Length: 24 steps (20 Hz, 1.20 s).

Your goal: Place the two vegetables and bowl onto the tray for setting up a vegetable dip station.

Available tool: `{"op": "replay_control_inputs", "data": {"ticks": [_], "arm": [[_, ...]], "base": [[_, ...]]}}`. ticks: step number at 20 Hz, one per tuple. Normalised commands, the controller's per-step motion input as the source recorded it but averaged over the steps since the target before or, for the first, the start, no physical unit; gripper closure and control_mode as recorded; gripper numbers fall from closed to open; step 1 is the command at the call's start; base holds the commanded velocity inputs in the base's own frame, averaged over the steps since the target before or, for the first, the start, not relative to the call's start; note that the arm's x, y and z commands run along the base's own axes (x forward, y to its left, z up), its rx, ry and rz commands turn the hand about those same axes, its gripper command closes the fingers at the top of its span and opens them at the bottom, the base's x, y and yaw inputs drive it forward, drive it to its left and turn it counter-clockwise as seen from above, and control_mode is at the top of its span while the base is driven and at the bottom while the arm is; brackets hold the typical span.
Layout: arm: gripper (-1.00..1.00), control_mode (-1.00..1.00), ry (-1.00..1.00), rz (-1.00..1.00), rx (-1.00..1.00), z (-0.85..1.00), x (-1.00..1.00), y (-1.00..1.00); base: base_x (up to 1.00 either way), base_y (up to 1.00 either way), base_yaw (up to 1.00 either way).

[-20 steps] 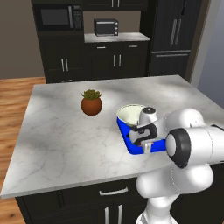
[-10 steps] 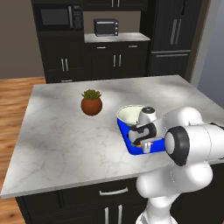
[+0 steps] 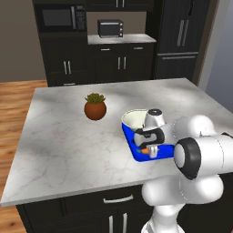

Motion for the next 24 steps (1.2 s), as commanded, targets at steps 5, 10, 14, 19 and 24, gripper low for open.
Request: {"op": "replay_control_inputs", "data": {"ticks": [5, 10, 14, 19, 24], "arm": [[-1.0, -1.0, 0.0, 0.0, 0.0, 0.23, -0.44, -0.01], [-1.0, -1.0, 0.0, -0.05, 0.0, 0.38, -0.47, -0.1], [-1.0, -1.0, 0.0, -0.12, 0.0, 0.34, -0.32, -0.09], [-1.0, -1.0, 0.0, -0.09, 0.0, 0.33, 0.0, 0.0], [-1.0, -1.0, 0.0, -0.13, 0.0, 0.49, -0.11, -0.06]], "base": [[0.0, 0.0, 0.0], [0.0, 0.0, 0.0], [0.0, 0.0, 0.0], [0.0, 0.0, 0.0], [0.0, 0.0, 0.0]]}}
